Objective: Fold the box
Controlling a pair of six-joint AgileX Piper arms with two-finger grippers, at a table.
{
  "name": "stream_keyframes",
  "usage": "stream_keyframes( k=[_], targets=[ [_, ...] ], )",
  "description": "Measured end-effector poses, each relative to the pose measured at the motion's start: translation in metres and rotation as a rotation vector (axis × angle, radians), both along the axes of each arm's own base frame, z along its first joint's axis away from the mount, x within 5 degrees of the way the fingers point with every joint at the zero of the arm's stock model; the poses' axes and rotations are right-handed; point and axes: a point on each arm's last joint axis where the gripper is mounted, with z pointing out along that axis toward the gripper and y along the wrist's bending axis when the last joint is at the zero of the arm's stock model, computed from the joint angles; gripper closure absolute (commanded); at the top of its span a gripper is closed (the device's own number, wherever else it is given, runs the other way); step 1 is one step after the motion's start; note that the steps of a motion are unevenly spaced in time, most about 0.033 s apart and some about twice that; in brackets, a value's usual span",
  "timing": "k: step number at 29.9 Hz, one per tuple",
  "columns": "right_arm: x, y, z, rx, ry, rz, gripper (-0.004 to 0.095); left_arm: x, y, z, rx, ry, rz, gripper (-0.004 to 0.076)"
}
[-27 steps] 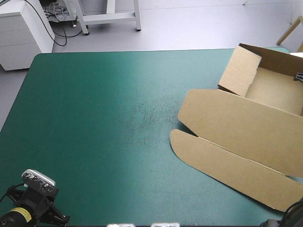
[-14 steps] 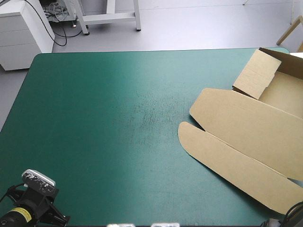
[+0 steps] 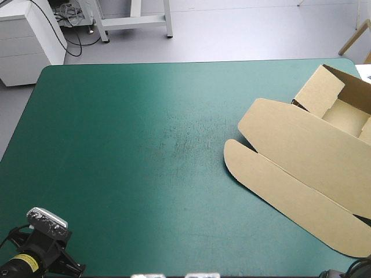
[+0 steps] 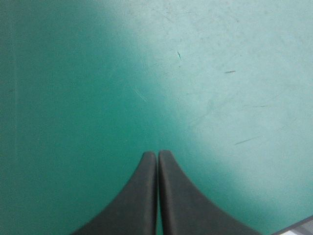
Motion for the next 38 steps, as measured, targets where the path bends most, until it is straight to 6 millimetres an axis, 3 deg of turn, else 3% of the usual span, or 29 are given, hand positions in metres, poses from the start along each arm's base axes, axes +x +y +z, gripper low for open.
stream_keyframes(
  k=[2, 8, 14, 19, 24, 30, 38],
  targets=[
    [-0.012, 0.010, 0.015, -0.008, -0.040, 0.010, 0.0907, 0.000, 0.000, 0.000, 0.000, 0.000, 0.000, 0.0734],
    [-0.061, 0.055, 0.042, 0.020, -0.135, 0.079, 0.0915, 0.000, 0.000, 0.000, 0.000, 0.000, 0.000, 0.0734],
    [-0.116, 0.121, 0.049, 0.004, -0.191, 0.200, 0.0916, 0.000, 0.000, 0.000, 0.000, 0.000, 0.000, 0.0734],
    [-0.156, 0.175, 0.025, 0.020, -0.193, 0.384, 0.0916, 0.000, 0.000, 0.000, 0.000, 0.000, 0.000, 0.0734],
    [-0.195, 0.205, -0.010, 0.037, -0.181, 0.528, 0.0917, 0.000, 0.000, 0.000, -0.011, 0.002, 0.013, 0.0734],
    [-0.221, 0.214, -0.053, 0.060, -0.142, 0.575, 0.0927, 0.000, 0.000, 0.000, -0.013, 0.002, 0.014, 0.0734],
    [-0.238, 0.216, -0.083, 0.027, -0.177, 0.590, 0.0927, 0.000, 0.000, 0.000, -0.014, 0.002, 0.016, 0.0734]
  ],
)
